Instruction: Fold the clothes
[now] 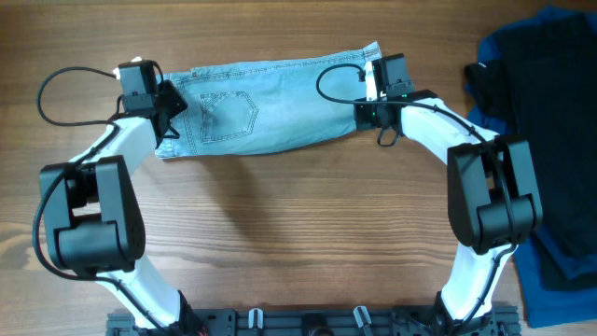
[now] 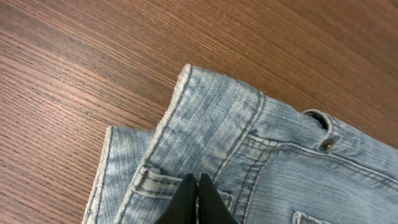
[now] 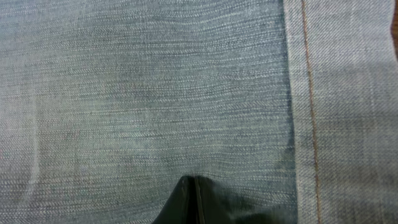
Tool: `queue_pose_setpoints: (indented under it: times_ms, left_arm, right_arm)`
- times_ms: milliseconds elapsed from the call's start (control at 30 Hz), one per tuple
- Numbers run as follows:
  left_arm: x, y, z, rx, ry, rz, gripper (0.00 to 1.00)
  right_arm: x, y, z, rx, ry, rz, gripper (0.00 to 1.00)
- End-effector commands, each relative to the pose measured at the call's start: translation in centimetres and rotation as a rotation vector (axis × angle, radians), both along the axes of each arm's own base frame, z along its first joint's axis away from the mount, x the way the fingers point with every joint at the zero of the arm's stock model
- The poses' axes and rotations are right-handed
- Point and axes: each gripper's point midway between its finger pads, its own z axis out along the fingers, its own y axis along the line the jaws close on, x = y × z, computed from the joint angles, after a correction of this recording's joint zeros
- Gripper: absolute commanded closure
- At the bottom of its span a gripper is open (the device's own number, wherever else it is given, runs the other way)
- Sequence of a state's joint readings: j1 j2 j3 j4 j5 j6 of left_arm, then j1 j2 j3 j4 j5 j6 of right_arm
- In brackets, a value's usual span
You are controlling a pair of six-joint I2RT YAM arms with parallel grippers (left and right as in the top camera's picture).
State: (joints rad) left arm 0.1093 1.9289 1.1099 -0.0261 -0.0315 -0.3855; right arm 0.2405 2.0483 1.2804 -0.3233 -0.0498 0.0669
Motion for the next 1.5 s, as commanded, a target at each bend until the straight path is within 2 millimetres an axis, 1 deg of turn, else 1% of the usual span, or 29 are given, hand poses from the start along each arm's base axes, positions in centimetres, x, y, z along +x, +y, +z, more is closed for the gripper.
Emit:
queue_pose_setpoints:
  times_ms: [0,33,100,167,200,300,433,467,567,700,767,833,900,967,1033,1067,1133,1167,1267,1300,1333,1400,1467]
  left_arm:
    - [1.4,-1.1,5.7,-0.027,-0.130,-0.064,0.96]
    - [1.4,-1.5,6.5,-0.041,-0.148,-0.080,0.96]
    - [1.2,-2.0,7.3,-0.059,-0.158,-0.101,0.96]
    - [0.8,-2.1,6.9,-0.065,-0.135,-0.097,0.96]
    - [0.6,-2.1,6.6,-0.068,-0.119,-0.096,0.96]
    - [-0.7,-2.2,4.9,-0.080,-0.038,-0.093,0.96]
    - [-1.5,-2.2,2.8,-0.087,0.033,-0.087,0.96]
    - [-1.6,-2.2,2.5,-0.086,0.041,-0.085,0.96]
    - [-1.7,-2.0,1.5,-0.081,0.063,-0.077,0.96]
    - [-1.8,-2.0,0.2,-0.081,0.087,-0.073,0.96]
    - [-1.8,-1.8,-0.6,-0.076,0.099,-0.067,0.96]
    - [-0.8,-1.5,-1.5,-0.061,0.074,-0.059,0.96]
    - [-0.1,-1.4,-2.1,-0.058,0.051,-0.060,0.96]
    - [0.6,-1.3,-2.7,-0.055,0.030,-0.061,0.96]
    - [1.3,-1.3,-2.6,-0.054,0.001,-0.063,0.96]
    - [1.4,-1.4,-2.5,-0.056,-0.006,-0.068,0.96]
    - [2.0,-1.3,-0.4,-0.048,-0.048,-0.071,0.96]
    - [2.4,-1.3,1.1,-0.044,-0.080,-0.072,0.96]
    - [3.0,-1.2,4.8,-0.033,-0.157,-0.074,0.96]
    - [3.2,-1.2,6.2,-0.028,-0.186,-0.075,0.96]
    - [3.3,-1.2,6.6,-0.027,-0.198,-0.075,0.96]
    - [3.4,-1.1,6.8,-0.025,-0.206,-0.075,0.96]
    - [3.4,-1.1,6.1,-0.027,-0.194,-0.075,0.96]
  right_arm:
    - [2.6,0.0,6.2,0.029,-0.140,-0.030,0.96]
    - [3.0,0.1,7.5,0.035,-0.172,-0.026,0.96]
    - [4.0,0.2,10.6,0.049,-0.264,-0.030,0.95]
    - [4.9,0.3,11.9,0.059,-0.320,-0.025,0.94]
    - [5.1,0.3,12.2,0.055,-0.337,-0.016,0.94]
    - [6.1,0.3,11.6,0.043,-0.368,0.002,0.95]
    - [8.4,0.2,9.9,0.052,-0.423,-0.008,0.96]
    - [8.7,0.2,9.5,0.053,-0.429,-0.009,0.96]
    - [9.7,0.4,7.2,0.056,-0.441,-0.010,0.96]
    - [10.9,0.6,3.5,0.055,-0.453,-0.014,0.95]
    - [11.5,0.6,2.0,0.053,-0.475,-0.019,0.95]
    - [12.3,0.1,0.2,0.033,-0.506,-0.044,0.93]
    - [12.6,-0.5,-0.7,0.007,-0.523,-0.072,0.92]
    - [12.7,-0.8,-1.4,-0.003,-0.525,-0.082,0.92]
    - [12.7,-0.9,-1.5,-0.003,-0.523,-0.084,0.93]
    - [12.8,-0.8,-1.3,-0.001,-0.531,-0.085,0.92]
    - [13.2,-0.8,0.4,0.007,-0.565,-0.085,0.93]
    - [13.5,-0.7,1.7,0.015,-0.590,-0.086,0.93]
    - [13.7,0.0,5.5,0.053,-0.640,-0.067,0.93]
    - [13.6,0.3,7.2,0.070,-0.652,-0.052,0.94]
    - [13.4,0.6,7.9,0.085,-0.650,-0.037,0.95]
    - [12.8,1.4,8.7,0.117,-0.629,0.001,0.95]
    - [12.4,1.6,8.4,0.123,-0.600,0.014,0.96]
